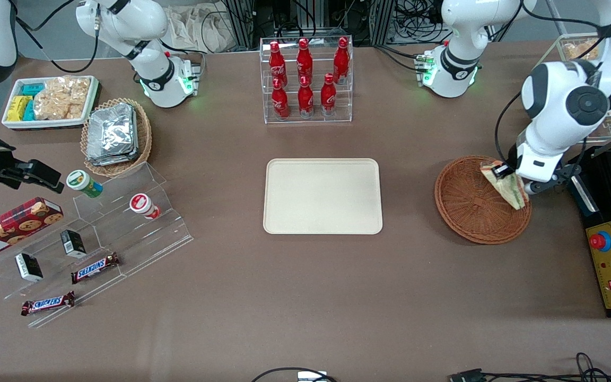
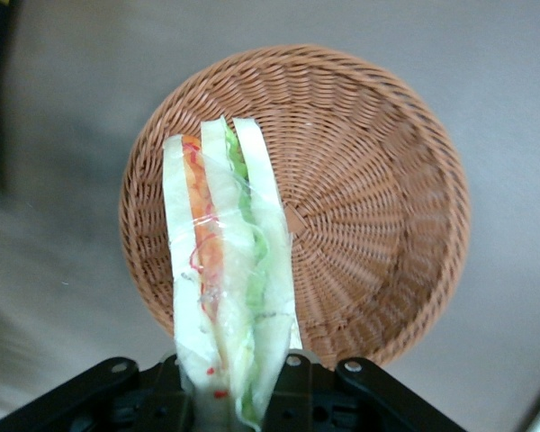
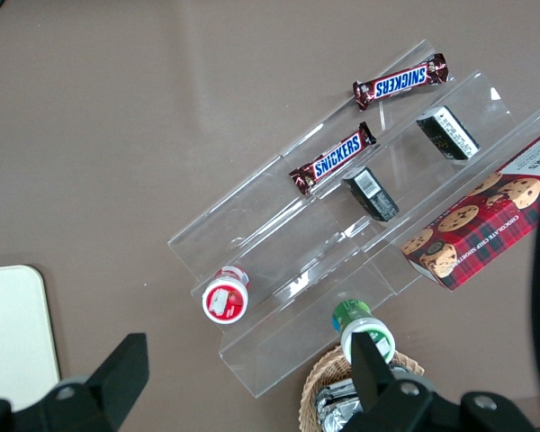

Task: Place sandwich from basket to tray
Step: 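Close the left gripper on the sandwich and lift it, then carry the held sandwich over the cream tray and lower it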

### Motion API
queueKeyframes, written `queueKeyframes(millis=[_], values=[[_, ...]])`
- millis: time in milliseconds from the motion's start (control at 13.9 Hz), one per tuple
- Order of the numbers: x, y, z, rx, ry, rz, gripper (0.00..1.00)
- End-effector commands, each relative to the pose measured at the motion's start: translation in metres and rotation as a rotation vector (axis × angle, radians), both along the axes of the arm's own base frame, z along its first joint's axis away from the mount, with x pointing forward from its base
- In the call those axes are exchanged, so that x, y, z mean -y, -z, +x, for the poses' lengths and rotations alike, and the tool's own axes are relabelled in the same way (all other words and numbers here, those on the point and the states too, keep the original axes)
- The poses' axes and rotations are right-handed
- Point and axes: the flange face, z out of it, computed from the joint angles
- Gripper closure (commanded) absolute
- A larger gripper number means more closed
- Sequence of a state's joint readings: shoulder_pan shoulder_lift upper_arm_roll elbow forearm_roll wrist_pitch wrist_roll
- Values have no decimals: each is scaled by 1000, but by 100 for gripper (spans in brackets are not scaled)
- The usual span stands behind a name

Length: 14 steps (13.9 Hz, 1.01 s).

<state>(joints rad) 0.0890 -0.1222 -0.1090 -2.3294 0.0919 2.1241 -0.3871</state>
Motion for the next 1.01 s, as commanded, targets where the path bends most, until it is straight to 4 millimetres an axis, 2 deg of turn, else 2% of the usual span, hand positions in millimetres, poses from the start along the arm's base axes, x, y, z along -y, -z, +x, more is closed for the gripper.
queueKeyframes(millis=[0, 288, 505, 721, 937], values=[[38, -42, 15, -12, 131, -25, 81], [118, -59, 18, 28, 287, -41, 79], [181, -59, 15, 39, 400, -50, 78], [242, -40, 6, 57, 502, -62, 78], [290, -14, -5, 88, 523, -71, 78]])
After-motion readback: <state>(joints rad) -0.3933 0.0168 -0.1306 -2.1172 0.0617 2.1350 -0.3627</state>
